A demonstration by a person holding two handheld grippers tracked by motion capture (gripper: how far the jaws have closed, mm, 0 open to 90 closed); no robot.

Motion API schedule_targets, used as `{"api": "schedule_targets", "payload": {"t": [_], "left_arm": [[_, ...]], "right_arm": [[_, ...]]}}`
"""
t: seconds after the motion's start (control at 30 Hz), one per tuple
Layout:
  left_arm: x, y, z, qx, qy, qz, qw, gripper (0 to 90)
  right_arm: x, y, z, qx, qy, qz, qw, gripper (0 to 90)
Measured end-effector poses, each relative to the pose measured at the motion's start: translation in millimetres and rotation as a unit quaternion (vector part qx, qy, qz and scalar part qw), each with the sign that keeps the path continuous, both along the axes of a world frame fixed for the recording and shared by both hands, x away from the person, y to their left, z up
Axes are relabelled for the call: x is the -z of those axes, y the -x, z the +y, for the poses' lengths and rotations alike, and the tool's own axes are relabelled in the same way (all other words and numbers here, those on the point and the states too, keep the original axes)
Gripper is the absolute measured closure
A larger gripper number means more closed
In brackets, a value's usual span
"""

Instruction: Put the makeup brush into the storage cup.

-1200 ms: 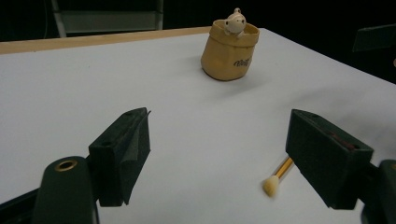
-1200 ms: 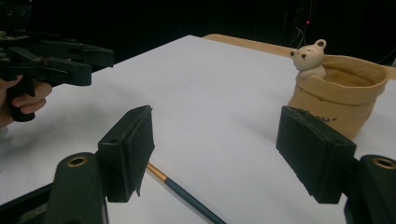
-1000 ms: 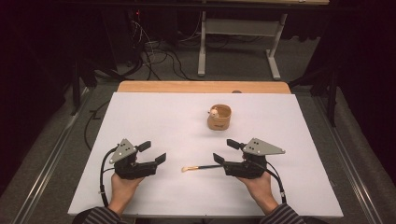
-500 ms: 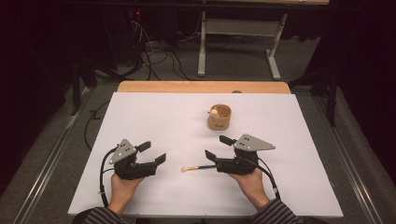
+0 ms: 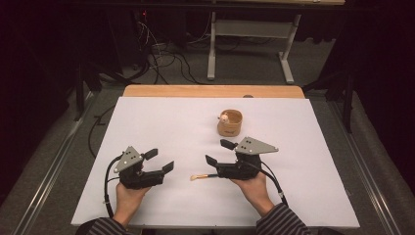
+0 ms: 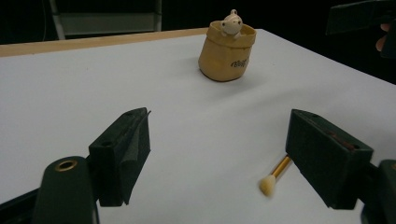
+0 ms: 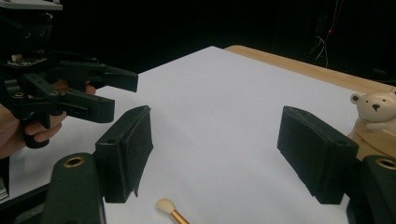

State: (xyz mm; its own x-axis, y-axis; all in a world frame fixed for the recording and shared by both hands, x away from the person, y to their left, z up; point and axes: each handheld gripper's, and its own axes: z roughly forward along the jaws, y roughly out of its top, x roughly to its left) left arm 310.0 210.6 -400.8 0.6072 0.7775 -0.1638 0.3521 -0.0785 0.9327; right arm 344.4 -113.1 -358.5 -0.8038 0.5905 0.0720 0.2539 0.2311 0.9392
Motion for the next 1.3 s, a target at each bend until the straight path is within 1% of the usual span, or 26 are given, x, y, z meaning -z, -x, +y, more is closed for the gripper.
{"api": "schedule_targets", "payload": {"t": [0.13, 0.17, 0.23, 0.3, 0.43, 0.6, 0.8, 0.9, 0.93, 1.1, 1.13, 1.3], "left_arm": [[0.3, -0.9, -0.2, 0.000, -0.001, 0.000, 1.0000, 22.7], [0.2, -0.7, -0.3, 0.000, 0.000, 0.000, 1.0000, 22.7], [0.0, -0.3, -0.1, 0.000, 0.000, 0.000, 1.0000, 22.7], [0.0, -0.1, 0.4, -0.001, 0.000, 0.000, 1.0000, 22.7], [0.0, -0.4, 0.8, -0.001, 0.001, 0.001, 1.0000, 22.7], [-0.3, 0.0, 1.1, 0.000, 0.000, 0.000, 1.0000, 22.7], [-0.1, -0.4, 0.7, 0.000, 0.001, 0.001, 1.0000, 22.7], [-0.1, -0.1, 0.2, 0.000, -0.001, 0.001, 1.0000, 22.7], [-0.1, 0.1, 0.1, 0.000, -0.001, 0.000, 1.0000, 22.8], [-0.2, -0.2, 1.3, 0.000, 0.000, 0.000, 1.0000, 22.8], [-0.2, -0.3, 1.4, 0.000, 0.000, 0.000, 1.0000, 22.8], [-0.4, 0.1, 0.8, 0.001, -0.001, -0.001, 1.0000, 22.8]], "right_arm": [[0.8, -2.3, 3.1, -0.001, -0.002, 0.004, 1.0000, 28.1], [1.1, -3.3, 3.9, -0.002, 0.000, 0.002, 1.0000, 28.1], [1.7, -3.8, 6.2, -0.002, -0.004, 0.006, 1.0000, 28.1], [1.9, -4.5, 7.6, -0.005, 0.000, 0.003, 1.0000, 28.1], [0.3, -4.7, 7.8, -0.001, 0.007, 0.006, 1.0000, 28.2], [-1.6, -7.1, 6.7, -0.002, 0.021, 0.005, 0.9998, 28.1], [-4.1, -7.7, 7.3, -0.006, 0.035, 0.012, 0.9993, 28.5], [-5.9, -8.6, 7.8, -0.010, 0.049, 0.016, 0.9986, 28.5], [-6.2, -9.1, 7.9, -0.013, 0.051, 0.013, 0.9985, 28.8], [-5.5, -11.3, 9.9, -0.016, 0.072, 0.024, 0.9970, 28.8], [-5.5, -11.3, 10.5, -0.017, 0.073, 0.025, 0.9969, 28.8], [-7.2, -12.0, 12.3, -0.020, 0.086, 0.023, 0.9959, 28.8]]}}
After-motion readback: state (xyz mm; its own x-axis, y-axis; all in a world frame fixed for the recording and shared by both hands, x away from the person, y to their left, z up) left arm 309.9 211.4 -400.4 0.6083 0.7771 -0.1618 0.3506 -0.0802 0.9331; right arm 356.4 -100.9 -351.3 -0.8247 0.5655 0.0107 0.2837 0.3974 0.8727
